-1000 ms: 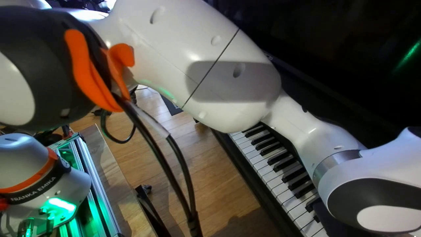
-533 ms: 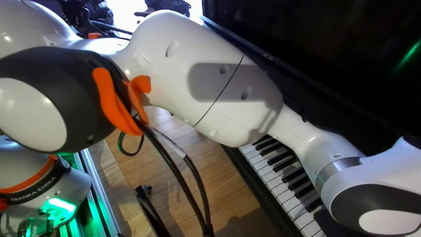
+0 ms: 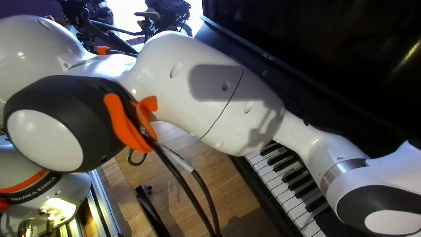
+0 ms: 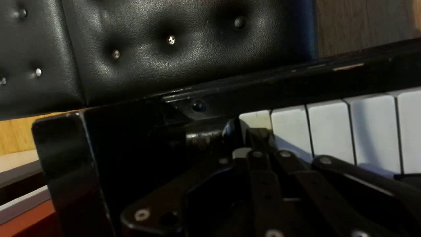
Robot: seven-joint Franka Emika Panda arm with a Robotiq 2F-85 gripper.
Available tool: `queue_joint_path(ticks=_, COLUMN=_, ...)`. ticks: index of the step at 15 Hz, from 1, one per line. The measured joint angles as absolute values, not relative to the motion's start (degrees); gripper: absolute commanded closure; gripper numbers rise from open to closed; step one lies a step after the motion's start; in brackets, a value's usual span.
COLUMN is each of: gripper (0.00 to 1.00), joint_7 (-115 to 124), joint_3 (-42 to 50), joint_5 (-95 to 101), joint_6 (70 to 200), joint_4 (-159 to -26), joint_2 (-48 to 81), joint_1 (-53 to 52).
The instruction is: Push the far right key on the keyboard
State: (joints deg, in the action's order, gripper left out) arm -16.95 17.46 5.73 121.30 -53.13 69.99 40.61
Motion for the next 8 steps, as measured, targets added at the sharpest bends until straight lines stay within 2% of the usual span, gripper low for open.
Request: queue_joint_path(ticks=8, gripper=1.00, joint_7=-18.27, joint_3=17.28, joint_5=6.47, joint_6=116.15, joint_4=-46.32, joint_2=73.41, joint_1=41.30)
